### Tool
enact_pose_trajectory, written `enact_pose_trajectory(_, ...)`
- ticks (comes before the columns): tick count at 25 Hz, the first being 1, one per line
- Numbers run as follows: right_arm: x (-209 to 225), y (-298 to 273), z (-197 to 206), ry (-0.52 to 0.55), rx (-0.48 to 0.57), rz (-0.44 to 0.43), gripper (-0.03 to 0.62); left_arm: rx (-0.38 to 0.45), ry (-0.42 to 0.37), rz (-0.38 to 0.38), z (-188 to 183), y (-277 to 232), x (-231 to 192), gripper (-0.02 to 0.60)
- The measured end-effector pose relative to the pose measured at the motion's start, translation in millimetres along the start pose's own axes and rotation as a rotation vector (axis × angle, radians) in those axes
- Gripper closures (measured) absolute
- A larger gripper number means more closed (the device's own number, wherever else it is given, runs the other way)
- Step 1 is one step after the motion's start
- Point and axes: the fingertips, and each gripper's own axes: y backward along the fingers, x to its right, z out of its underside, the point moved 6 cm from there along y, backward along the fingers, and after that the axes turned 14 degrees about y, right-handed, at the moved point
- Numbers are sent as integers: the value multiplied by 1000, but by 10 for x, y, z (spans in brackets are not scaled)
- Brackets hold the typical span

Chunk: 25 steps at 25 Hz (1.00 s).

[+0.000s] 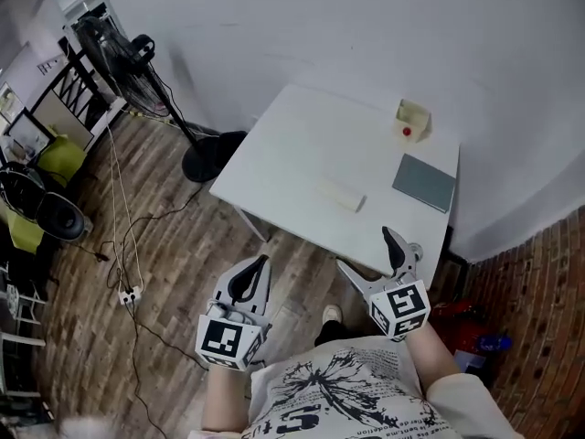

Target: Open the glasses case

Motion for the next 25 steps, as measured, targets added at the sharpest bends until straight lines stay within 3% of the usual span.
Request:
enact_pose_trajectory(6,613,-582,100,-14,-63,-7,134,-36,-23,42,-163,-913,-154,568)
enact_pose_trajectory(13,932,-956,306,-23,-169,3,137,-126,-25,98,-105,-1603,-362,568)
enact_pose_trajectory(18,1121,-1216,394,-51,-226,62,137,-203,-59,203,-90,-2107,-524,568)
enact_pose_trajectory(25,1152,-1574,832,-134,-399,135,161,-348,-89,372,17,-2786,-818,568)
